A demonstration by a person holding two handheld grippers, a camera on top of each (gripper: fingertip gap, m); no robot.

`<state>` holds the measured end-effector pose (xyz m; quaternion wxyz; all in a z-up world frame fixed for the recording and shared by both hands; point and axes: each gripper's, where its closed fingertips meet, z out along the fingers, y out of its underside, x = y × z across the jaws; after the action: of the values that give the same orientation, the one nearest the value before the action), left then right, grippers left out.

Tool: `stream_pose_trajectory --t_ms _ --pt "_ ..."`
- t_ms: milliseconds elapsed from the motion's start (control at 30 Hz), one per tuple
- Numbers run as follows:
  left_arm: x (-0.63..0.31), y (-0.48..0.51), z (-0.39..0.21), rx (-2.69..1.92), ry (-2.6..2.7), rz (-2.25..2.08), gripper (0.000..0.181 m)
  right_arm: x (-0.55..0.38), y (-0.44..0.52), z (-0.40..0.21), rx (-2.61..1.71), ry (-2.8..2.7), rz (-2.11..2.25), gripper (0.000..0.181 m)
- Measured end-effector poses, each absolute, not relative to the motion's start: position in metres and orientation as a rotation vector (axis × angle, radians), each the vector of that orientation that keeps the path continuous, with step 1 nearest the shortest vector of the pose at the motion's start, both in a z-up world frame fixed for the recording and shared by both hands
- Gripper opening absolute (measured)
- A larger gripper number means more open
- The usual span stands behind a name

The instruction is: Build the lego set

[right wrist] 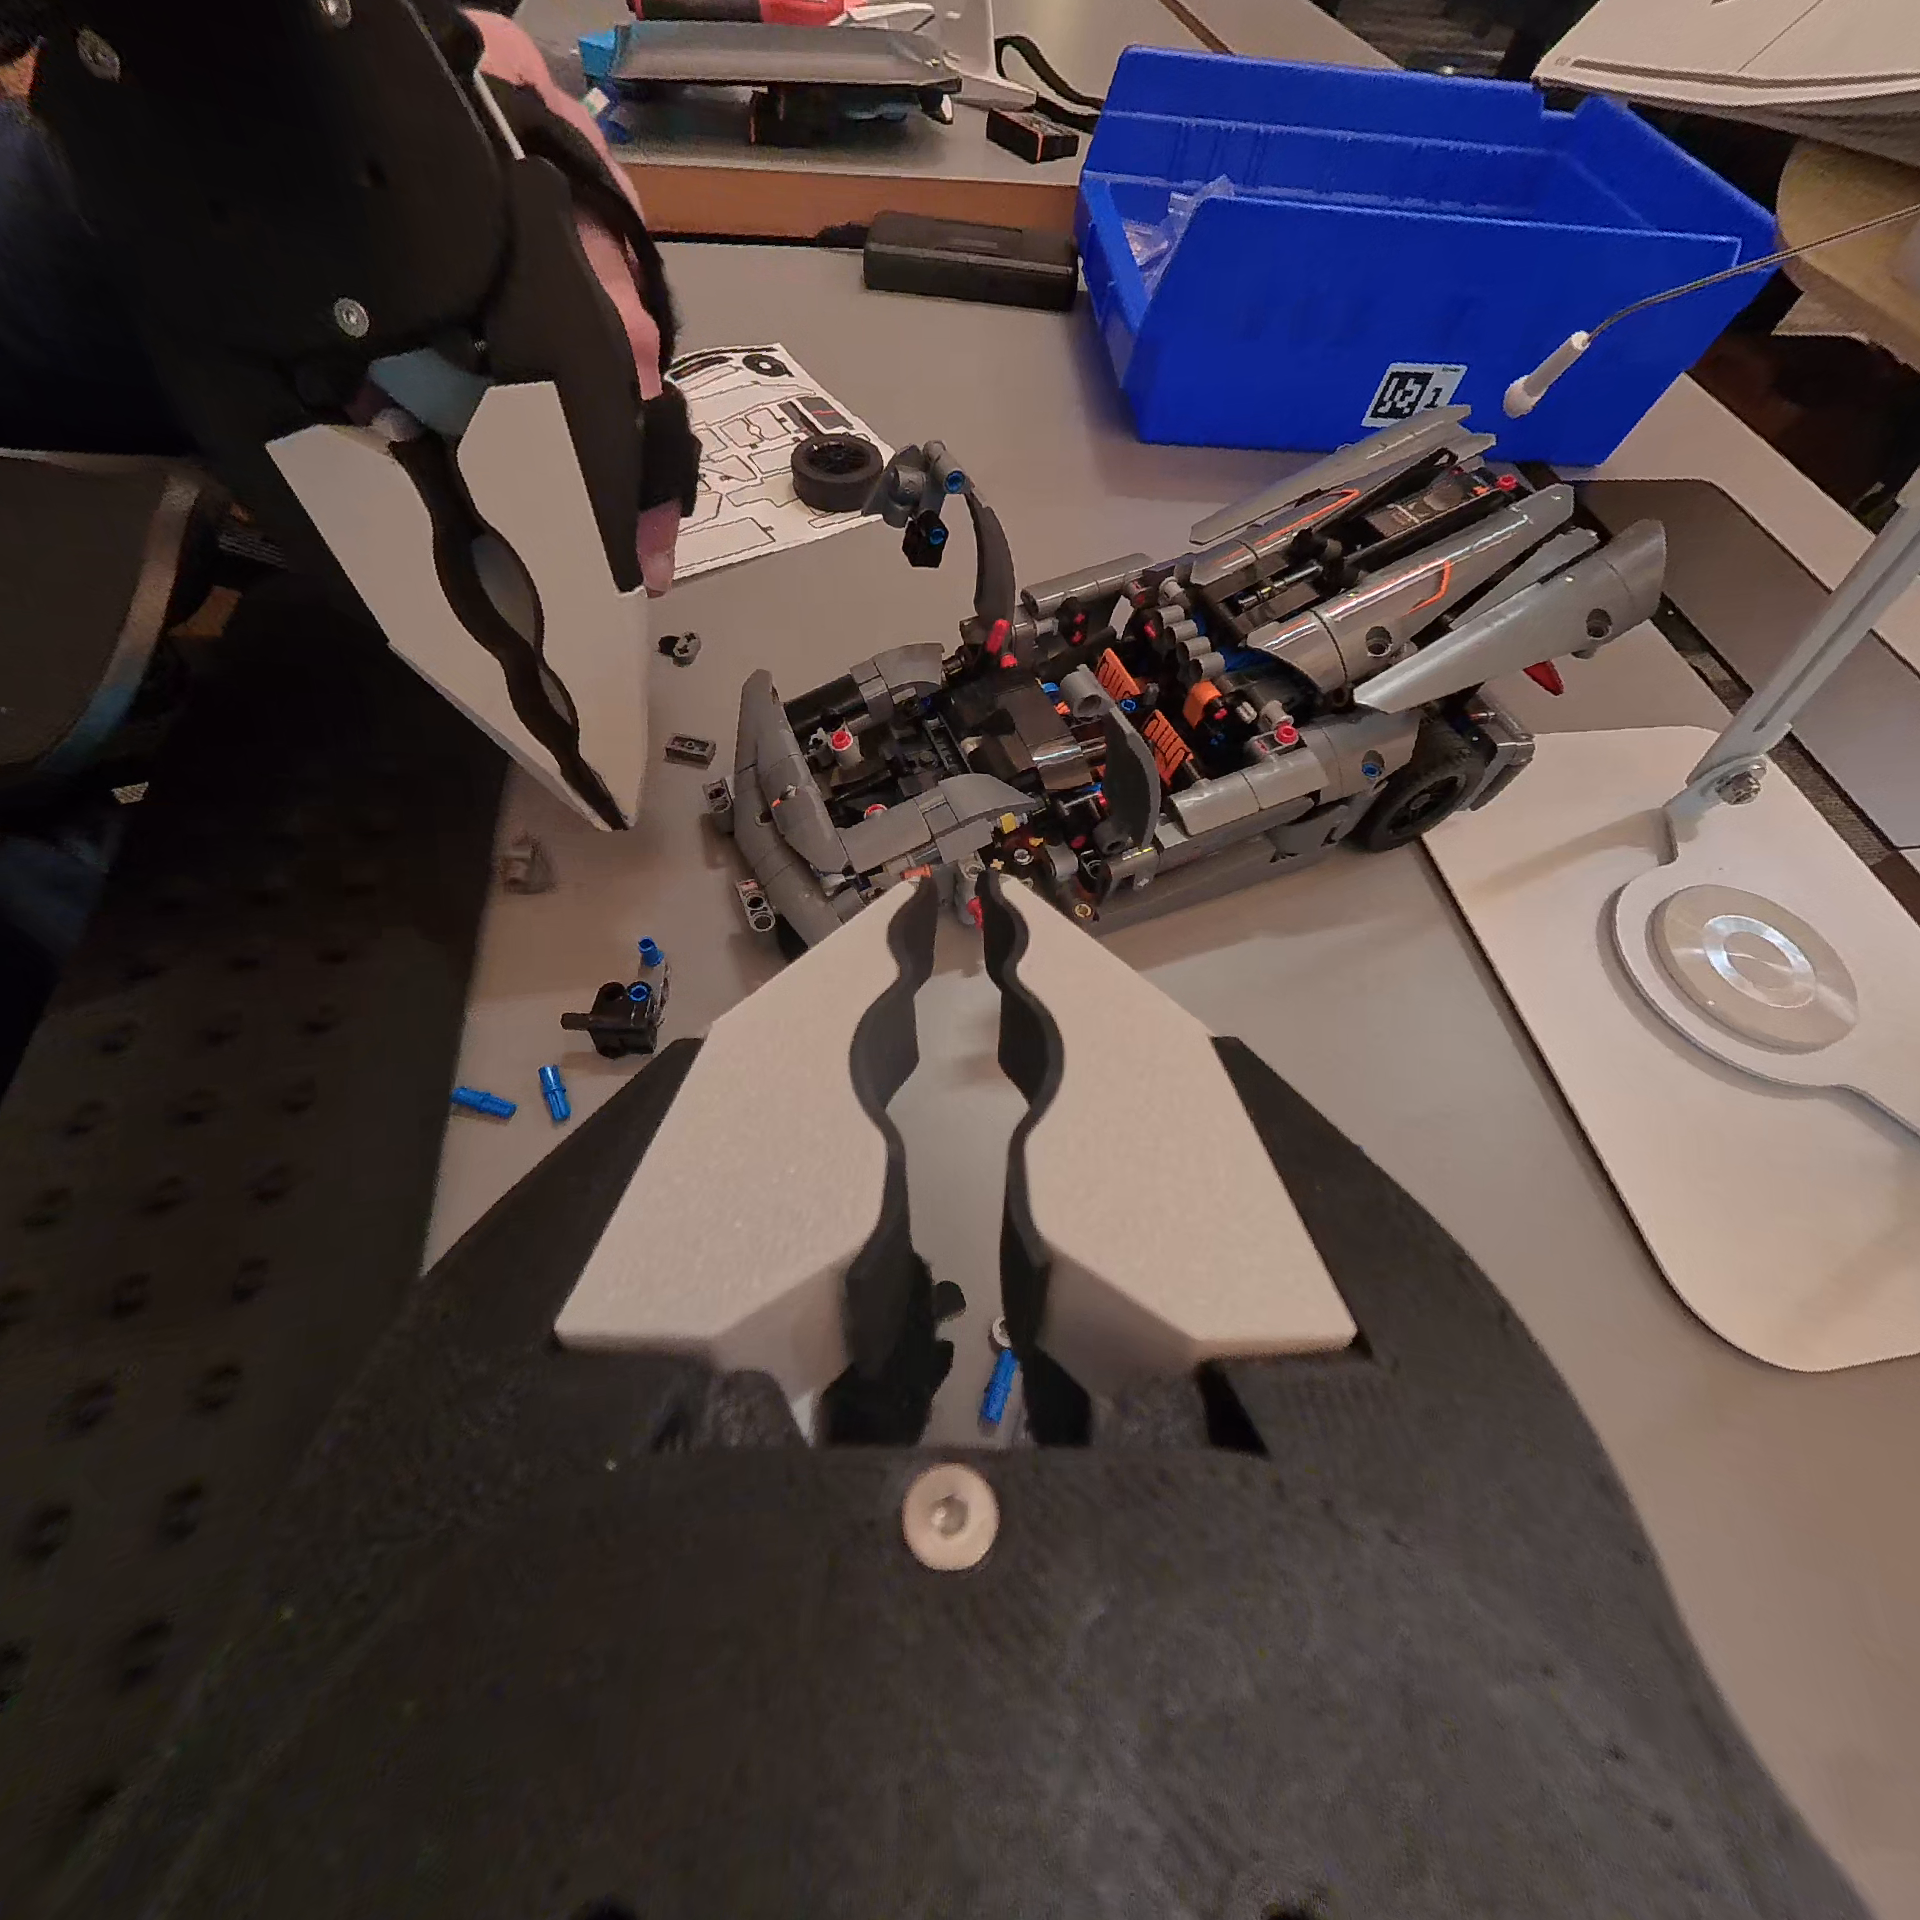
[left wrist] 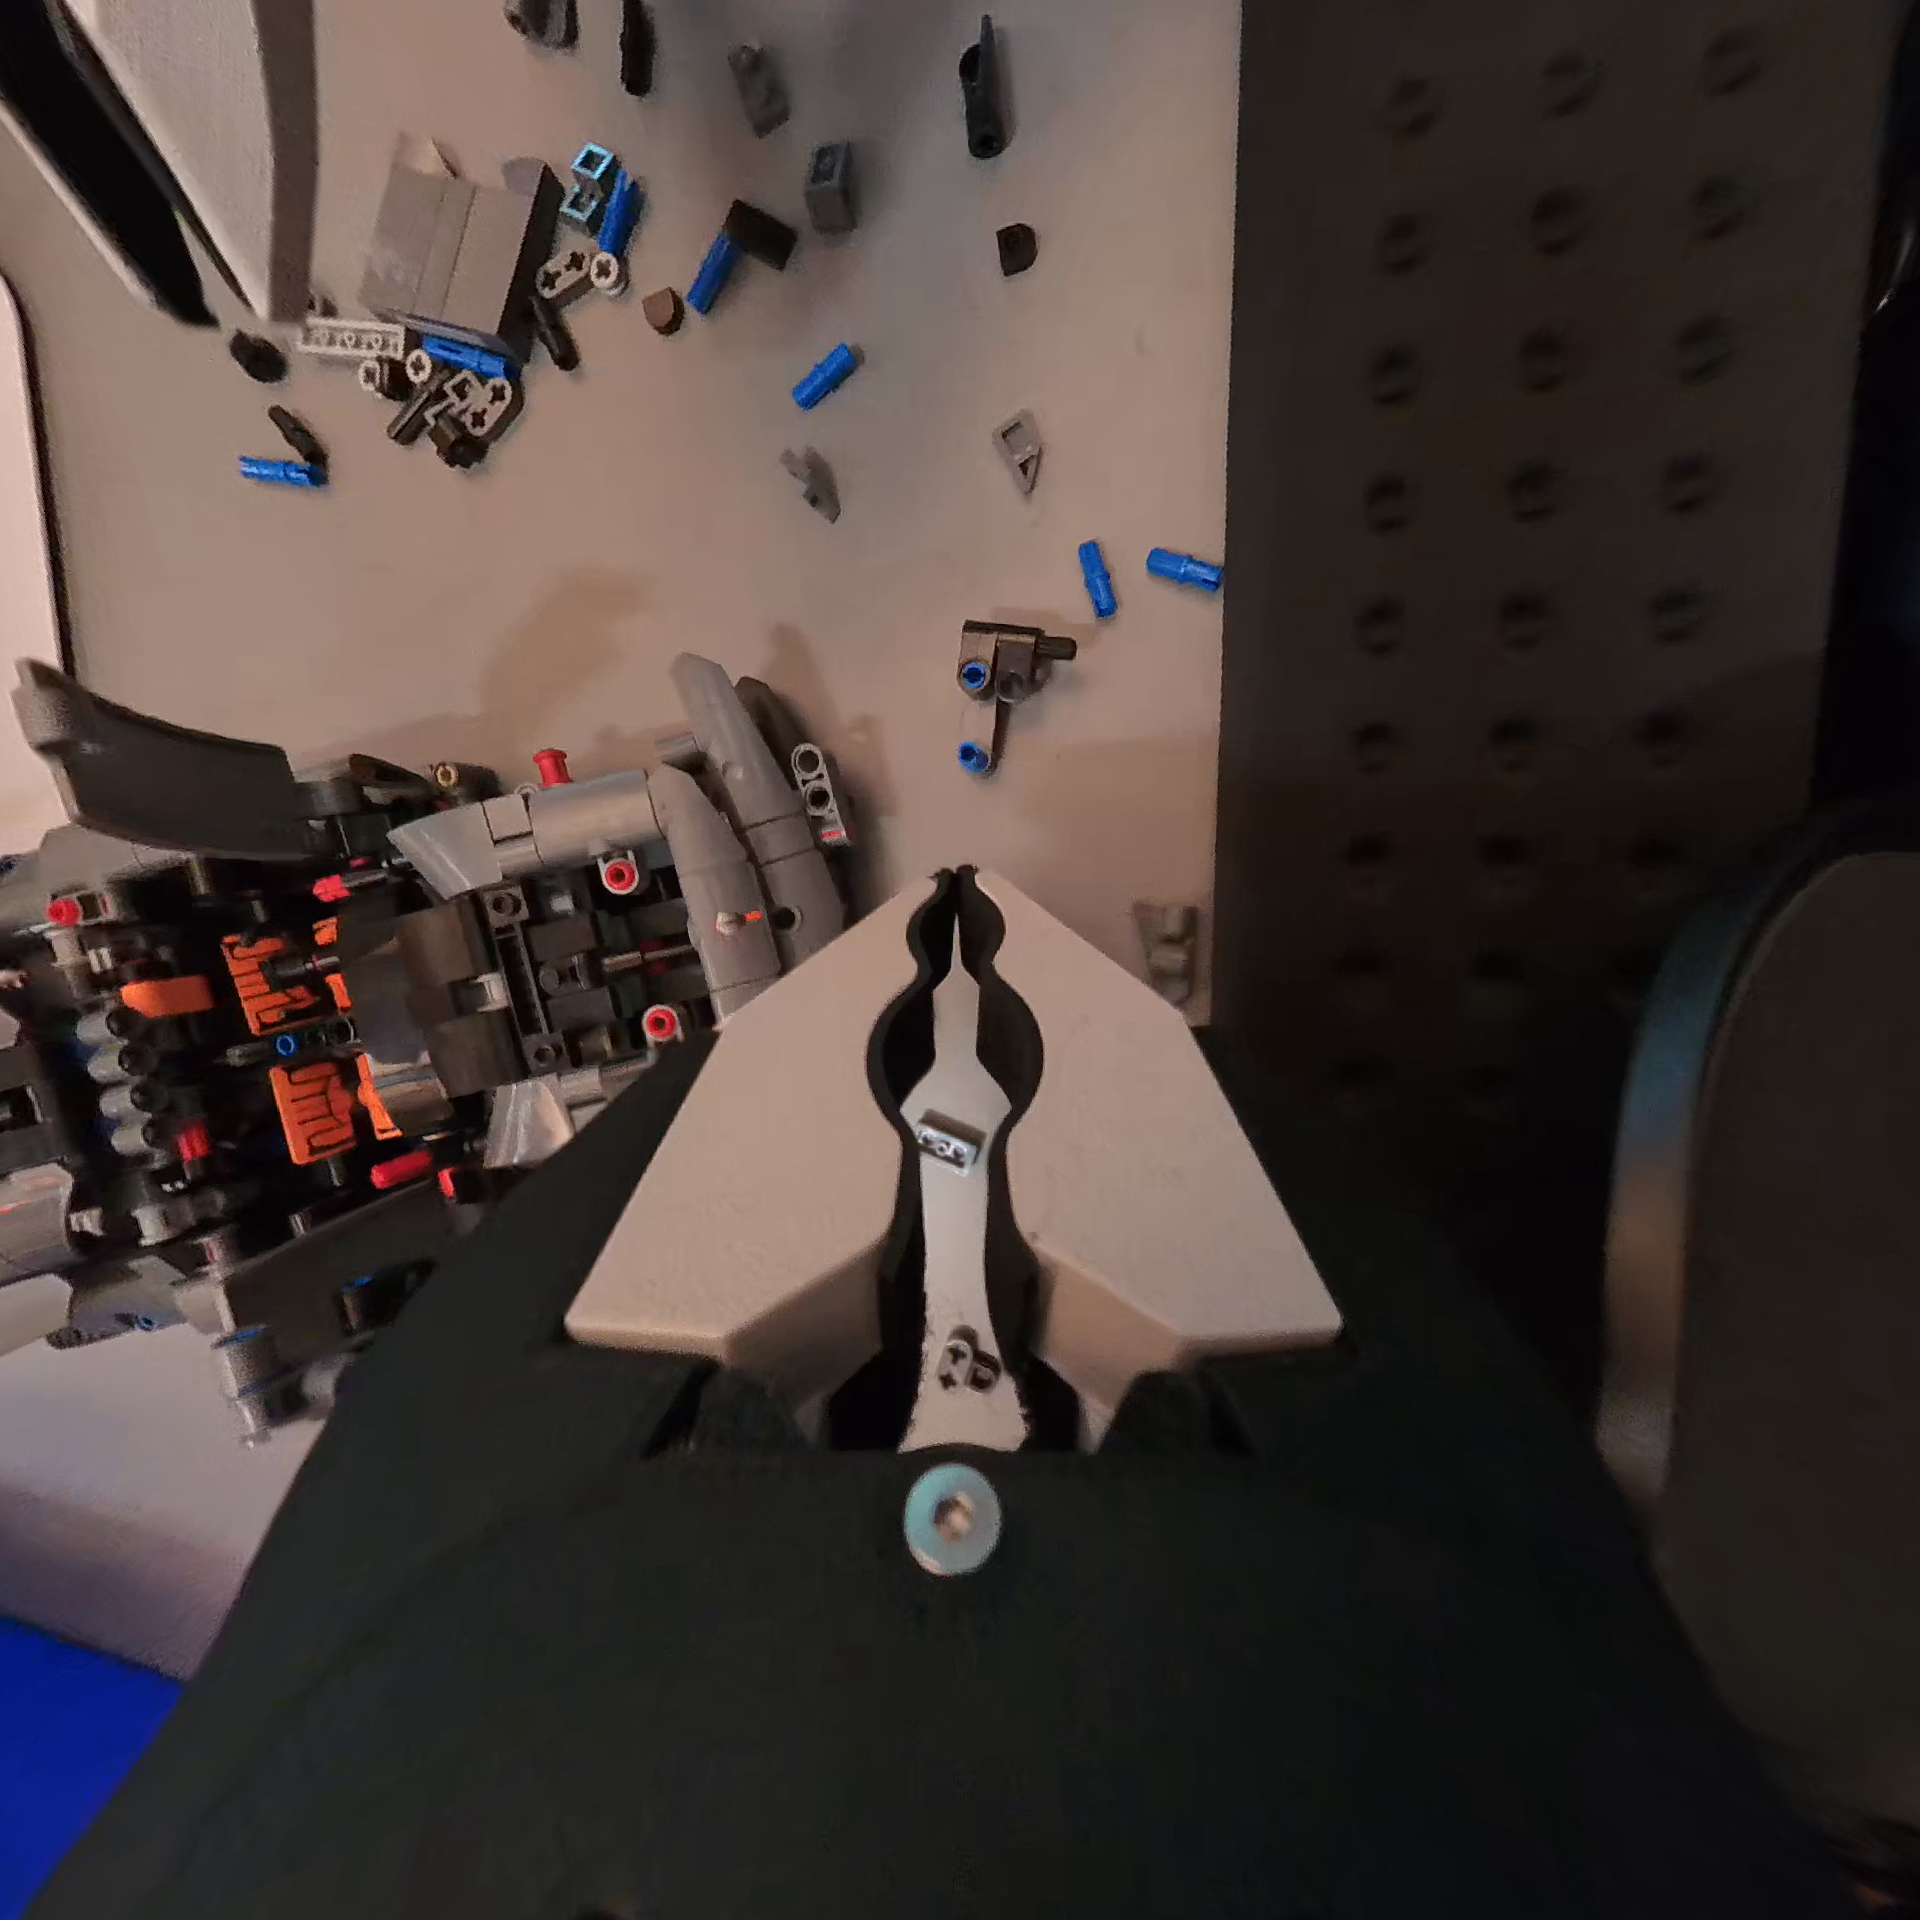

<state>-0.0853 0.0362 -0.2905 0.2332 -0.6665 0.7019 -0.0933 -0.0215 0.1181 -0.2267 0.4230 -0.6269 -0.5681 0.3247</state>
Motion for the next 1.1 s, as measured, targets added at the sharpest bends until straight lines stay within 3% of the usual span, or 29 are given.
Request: stream_pose_trajectory --t_ms 333,433,567,733,867,967,1100 --pt "-0.105 0.049 -0.259 -1.814 1.671 -0.361 0.004 -0.018 0.123 -0.223 -1.574 -1.392 0.805 0.008" --pt "-0.113 0.071 -0.223 -1.758 1.557 -0.289 0.016 -0.017 0.126 -0.221 -1.578 -1.369 0.803 0.011" --pt "-0.129 0.115 -0.168 -1.663 1.410 -0.112 0.017 -0.012 0.141 -0.208 -1.551 -1.283 0.770 0.018" --pt "-0.167 0.194 -0.116 -1.613 1.228 -0.026 0.033 0.001 0.183 -0.162 -1.539 -1.121 0.651 0.036" --pt "-0.194 0.265 -0.106 -1.609 1.168 0.027 0.063 -0.005 0.215 -0.114 -1.458 -1.113 0.515 0.042" --pt "-0.203 0.308 -0.113 -1.584 1.221 0.172 0.072 -0.019 0.239 -0.105 -1.450 -1.154 0.461 0.041" --pt "-0.206 0.346 -0.141 -1.650 1.286 0.266 0.070 -0.033 0.263 -0.102 -1.447 -1.173 0.425 0.039"
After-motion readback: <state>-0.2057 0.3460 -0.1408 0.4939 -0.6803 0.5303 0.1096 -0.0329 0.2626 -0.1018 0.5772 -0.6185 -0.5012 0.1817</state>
